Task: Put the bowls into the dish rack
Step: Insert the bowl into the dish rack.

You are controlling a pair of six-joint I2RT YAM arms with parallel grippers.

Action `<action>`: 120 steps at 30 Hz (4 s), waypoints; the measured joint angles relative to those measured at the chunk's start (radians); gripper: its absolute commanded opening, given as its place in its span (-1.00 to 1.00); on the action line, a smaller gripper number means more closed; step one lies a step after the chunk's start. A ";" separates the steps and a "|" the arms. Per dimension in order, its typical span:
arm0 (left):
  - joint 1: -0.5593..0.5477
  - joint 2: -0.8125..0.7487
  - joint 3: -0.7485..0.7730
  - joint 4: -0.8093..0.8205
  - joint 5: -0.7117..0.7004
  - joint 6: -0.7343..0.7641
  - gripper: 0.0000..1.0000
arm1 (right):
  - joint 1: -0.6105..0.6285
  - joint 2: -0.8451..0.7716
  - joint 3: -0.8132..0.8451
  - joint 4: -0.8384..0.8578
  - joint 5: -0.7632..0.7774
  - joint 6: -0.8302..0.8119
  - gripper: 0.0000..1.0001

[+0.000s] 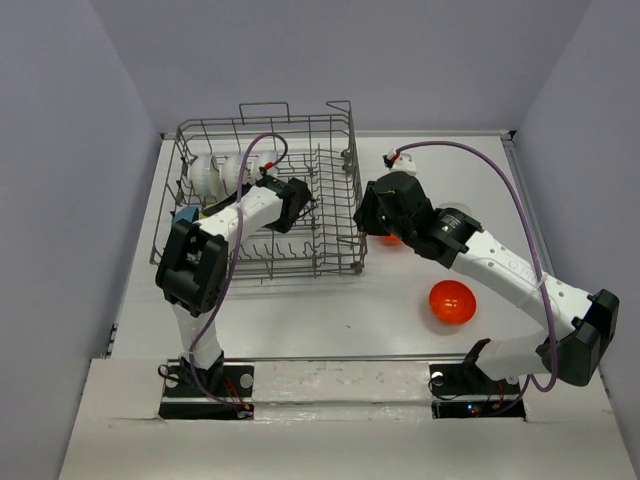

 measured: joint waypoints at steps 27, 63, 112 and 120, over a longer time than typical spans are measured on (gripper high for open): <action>0.002 0.000 0.068 -0.004 0.051 -0.010 -1.00 | 0.000 0.000 -0.002 0.001 -0.004 0.000 -0.35; 0.006 0.000 0.036 0.032 0.081 -0.002 -1.00 | 0.000 0.000 -0.019 0.010 -0.016 0.000 -0.35; -0.015 0.095 -0.005 0.102 0.131 0.057 -1.00 | 0.000 -0.001 -0.049 0.023 -0.031 0.000 -0.35; -0.016 0.095 -0.006 0.108 0.133 0.069 -0.87 | 0.000 -0.001 -0.050 0.023 -0.031 0.000 -0.35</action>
